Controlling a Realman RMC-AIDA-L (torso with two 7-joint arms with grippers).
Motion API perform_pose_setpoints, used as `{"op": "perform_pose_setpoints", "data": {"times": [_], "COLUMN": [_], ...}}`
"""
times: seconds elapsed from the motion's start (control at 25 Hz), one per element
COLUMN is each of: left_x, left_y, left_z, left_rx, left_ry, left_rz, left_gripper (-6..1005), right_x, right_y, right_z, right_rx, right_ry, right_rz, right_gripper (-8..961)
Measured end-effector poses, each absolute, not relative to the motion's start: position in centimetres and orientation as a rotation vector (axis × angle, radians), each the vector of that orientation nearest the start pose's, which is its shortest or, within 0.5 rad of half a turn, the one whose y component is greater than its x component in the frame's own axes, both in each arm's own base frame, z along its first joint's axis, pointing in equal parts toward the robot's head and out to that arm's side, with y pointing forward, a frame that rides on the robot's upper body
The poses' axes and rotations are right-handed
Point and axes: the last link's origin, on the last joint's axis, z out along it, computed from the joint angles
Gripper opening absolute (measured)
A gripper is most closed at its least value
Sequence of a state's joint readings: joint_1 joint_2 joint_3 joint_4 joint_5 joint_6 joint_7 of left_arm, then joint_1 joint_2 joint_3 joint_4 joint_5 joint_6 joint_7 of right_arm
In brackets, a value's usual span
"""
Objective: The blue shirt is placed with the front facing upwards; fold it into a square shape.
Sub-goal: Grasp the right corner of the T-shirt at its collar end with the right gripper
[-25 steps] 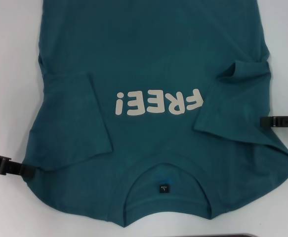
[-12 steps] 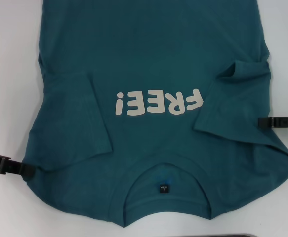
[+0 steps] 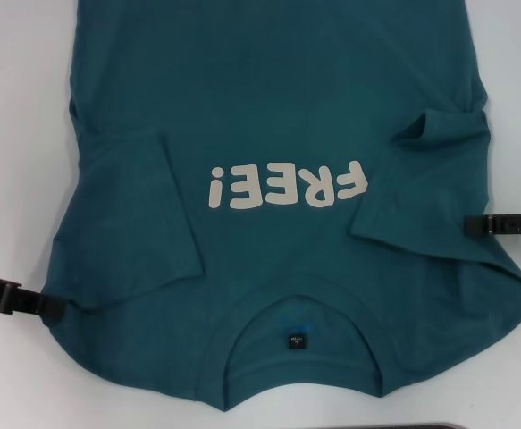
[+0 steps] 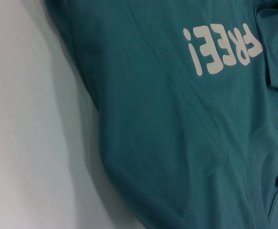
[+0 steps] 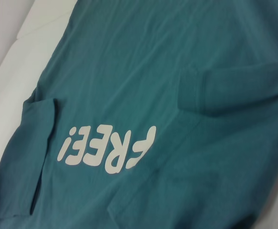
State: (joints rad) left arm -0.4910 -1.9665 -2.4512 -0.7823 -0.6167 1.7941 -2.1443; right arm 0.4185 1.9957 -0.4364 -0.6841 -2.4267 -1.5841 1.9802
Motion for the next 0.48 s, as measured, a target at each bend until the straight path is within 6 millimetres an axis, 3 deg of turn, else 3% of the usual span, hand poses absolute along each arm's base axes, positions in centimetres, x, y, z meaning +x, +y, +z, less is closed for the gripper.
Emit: {"op": "perform_pose_setpoints", "data": {"times": [0.48], "left_x": [-32.76], "left_y": [27.91], "left_z": [4.58], "left_rx": [-2.61], "left_ry": [-1.735], "left_rz": [0.048], "left_gripper": [-1], "right_x": [36.08], "right_y": [27.09], "right_z": [3.88], "right_rx": [-2.352], "right_ry": [1.686], "right_rz": [0.38], "right_gripper": [642]}}
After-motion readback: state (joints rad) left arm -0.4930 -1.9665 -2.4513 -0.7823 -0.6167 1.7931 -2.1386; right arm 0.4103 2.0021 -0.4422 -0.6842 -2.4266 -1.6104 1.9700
